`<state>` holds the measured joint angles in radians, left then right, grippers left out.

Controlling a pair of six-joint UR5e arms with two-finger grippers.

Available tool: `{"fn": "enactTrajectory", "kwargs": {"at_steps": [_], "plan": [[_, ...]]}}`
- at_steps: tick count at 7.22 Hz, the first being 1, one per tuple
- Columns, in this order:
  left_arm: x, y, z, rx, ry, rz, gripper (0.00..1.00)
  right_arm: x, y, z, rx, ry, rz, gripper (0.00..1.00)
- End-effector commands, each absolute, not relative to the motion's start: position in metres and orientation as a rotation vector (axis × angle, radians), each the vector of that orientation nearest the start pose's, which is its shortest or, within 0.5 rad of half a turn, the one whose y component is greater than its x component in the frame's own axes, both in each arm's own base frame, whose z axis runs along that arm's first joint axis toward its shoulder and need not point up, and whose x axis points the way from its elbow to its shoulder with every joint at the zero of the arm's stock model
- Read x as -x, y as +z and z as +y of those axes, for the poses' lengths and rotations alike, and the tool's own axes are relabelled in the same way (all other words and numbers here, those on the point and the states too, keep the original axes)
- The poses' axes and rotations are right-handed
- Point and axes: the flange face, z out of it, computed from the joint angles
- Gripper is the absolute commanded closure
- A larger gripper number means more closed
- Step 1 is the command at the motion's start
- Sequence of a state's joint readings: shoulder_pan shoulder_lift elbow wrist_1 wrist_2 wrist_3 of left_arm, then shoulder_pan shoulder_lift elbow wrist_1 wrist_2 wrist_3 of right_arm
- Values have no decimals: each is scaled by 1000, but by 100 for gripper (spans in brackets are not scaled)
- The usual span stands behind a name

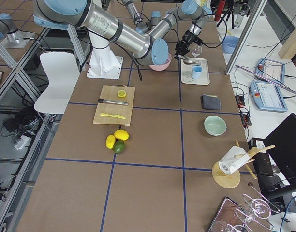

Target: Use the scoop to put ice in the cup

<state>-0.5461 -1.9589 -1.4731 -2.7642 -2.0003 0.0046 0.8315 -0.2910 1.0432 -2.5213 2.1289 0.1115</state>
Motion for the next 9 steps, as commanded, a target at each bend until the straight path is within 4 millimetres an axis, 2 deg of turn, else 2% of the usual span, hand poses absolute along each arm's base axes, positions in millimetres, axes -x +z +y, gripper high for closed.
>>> {"fn": "enactTrajectory", "kwargs": {"at_steps": [1,4,6,7,8,9], "plan": [[-496,353,-409,-1177,1133,1084,0,461,109,-627,397,-557,-440,100],[-495,352,-408,-1180,1133,1085,0,460,109,-626,393,-558,-438,100],[-494,350,-409,-1182,1129,1087,0,451,111,-615,352,-570,-463,100],[-494,350,-409,-1177,1126,1088,0,447,105,-612,338,-561,-473,100],[-493,351,-409,-1177,1123,1088,0,430,115,-600,300,-560,-497,100],[-491,351,-411,-1177,1120,1087,0,399,130,-580,252,-519,-532,100]]}}
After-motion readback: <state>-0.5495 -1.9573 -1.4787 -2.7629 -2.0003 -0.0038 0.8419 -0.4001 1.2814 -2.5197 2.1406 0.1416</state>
